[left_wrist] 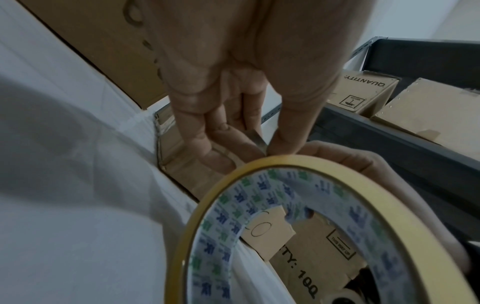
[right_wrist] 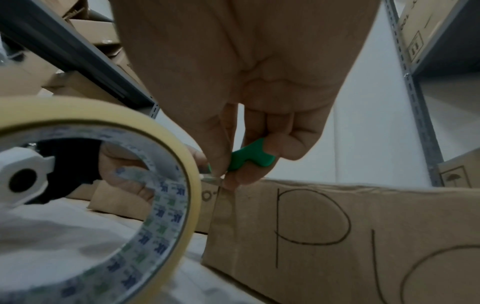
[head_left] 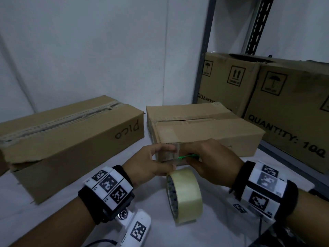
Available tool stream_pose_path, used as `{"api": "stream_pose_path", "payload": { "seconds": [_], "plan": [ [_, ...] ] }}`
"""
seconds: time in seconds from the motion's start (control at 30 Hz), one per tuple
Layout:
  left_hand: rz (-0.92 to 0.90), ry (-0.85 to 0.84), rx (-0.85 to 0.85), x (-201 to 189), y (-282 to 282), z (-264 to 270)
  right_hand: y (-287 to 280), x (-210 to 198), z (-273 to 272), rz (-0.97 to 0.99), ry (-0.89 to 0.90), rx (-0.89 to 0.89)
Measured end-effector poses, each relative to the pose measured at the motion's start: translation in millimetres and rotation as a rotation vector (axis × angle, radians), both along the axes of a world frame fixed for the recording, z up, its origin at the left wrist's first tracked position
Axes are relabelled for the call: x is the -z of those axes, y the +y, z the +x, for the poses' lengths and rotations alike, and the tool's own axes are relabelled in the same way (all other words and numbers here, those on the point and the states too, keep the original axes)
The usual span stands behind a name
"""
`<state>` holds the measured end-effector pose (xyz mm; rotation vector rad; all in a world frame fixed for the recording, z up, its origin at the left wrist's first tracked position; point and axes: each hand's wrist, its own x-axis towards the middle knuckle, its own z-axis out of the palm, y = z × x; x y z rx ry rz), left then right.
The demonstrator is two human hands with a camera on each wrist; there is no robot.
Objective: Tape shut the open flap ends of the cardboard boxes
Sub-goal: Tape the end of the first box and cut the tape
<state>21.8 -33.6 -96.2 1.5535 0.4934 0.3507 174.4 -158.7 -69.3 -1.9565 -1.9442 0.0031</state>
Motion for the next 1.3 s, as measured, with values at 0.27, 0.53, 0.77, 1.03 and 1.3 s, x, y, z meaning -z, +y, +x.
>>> {"api": "stream_pose_path", "payload": {
  "seconds": [0.27, 0.53, 0.77, 1.03, 1.3],
  "plan": [
    [0.021, -0.005, -0.020, 2.7, 1.5, 0.9, -13.3, 1.8, 10.5, -0.028, -0.073, 0.059],
    [-0.001, -0.007, -0.010, 2.7, 2.8, 0.2, -18.8, 1.5, 21.5, -0.135, -0.267, 0.109],
    [-0.020, -0.005, -0.005, 1.4, 1.3, -0.2, -21.6, -4.8, 30.5, 0.038, 0.016, 0.102],
    [-0.027, -0.015, -0.016, 2.5, 0.7, -0.1, -2.4, 10.0, 9.9, 0.039, 0.010, 0.013],
    [-0.030, -0.024, -0.002, 3.1, 2.1, -0.6, -0.5, 13.7, 10.4, 0.050, 0.046, -0.059]
  ]
}}
